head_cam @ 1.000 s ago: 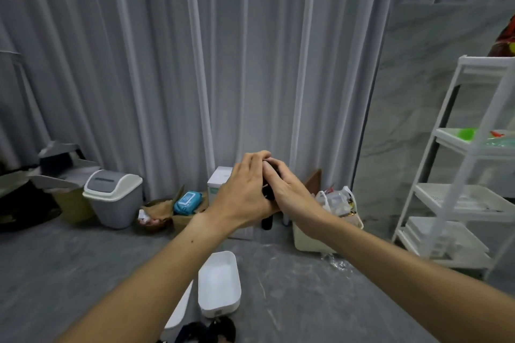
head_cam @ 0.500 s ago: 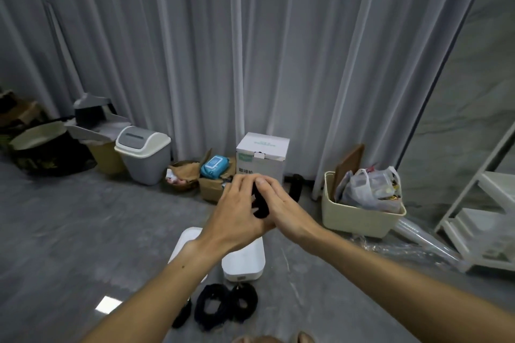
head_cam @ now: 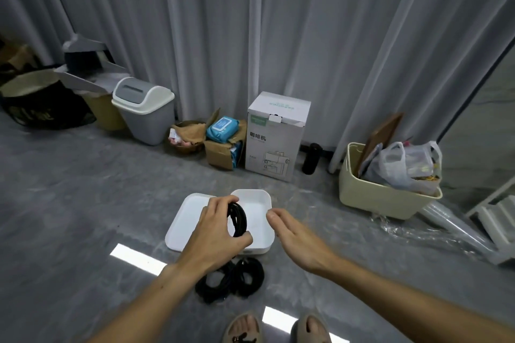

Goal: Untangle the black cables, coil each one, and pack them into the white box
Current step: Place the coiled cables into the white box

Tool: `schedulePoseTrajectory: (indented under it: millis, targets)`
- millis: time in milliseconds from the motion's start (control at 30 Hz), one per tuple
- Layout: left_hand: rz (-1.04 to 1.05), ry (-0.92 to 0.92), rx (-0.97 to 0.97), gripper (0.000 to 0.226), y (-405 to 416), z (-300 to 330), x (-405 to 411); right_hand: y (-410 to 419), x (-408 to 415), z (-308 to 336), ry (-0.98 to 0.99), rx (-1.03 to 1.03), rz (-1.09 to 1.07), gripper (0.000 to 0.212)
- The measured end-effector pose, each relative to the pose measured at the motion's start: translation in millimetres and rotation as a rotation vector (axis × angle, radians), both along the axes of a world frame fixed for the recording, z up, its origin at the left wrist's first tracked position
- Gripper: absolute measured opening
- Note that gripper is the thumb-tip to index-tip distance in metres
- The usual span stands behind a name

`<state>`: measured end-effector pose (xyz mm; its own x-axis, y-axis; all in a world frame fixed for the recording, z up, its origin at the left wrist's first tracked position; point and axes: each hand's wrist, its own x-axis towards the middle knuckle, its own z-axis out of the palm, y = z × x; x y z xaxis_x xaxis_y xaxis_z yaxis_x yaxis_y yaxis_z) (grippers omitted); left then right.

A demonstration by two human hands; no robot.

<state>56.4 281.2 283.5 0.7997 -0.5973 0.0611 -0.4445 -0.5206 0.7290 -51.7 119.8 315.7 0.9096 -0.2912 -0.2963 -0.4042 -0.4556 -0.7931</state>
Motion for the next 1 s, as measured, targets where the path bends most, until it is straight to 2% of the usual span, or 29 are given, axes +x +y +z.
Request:
schedulePoseTrajectory:
  millis: [167,233,300,367,467,800,1000]
  targets:
    - [0.032,0.058,0.043,0.072,-3.4,-45.5,17.5,-13.4,5.7,-45.9,0.066,-0.169,0.057,0.049]
    - [0.050,0.083,0.042,0.073,-5.9,-63.4,24.4,-19.7,7.2,-60.8,0.091,-0.313,0.141,0.051]
    - [0.065,0.118,0.047,0.074,-9.1,-80.3,30.0,-26.2,8.3,-75.3,0.086,-0.542,0.272,0.053]
    - [0.076,0.137,0.056,0.073,-12.0,-96.7,34.8,-29.8,10.1,-90.6,0.014,-0.761,0.370,0.054]
    - [0.085,0.168,0.085,0.071,-16.2,-121.1,39.7,-34.9,16.0,-119.3,-0.140,-0.923,0.404,0.055]
    - [0.052,0.219,0.217,0.071,-32.4,-192.2,45.7,-50.5,22.9,-188.8,-0.134,-0.999,0.465,0.057]
    - [-0.085,0.206,0.251,0.072,-71.2,-227.5,34.5,-73.4,18.0,-219.4,-0.079,-1.055,0.451,0.052]
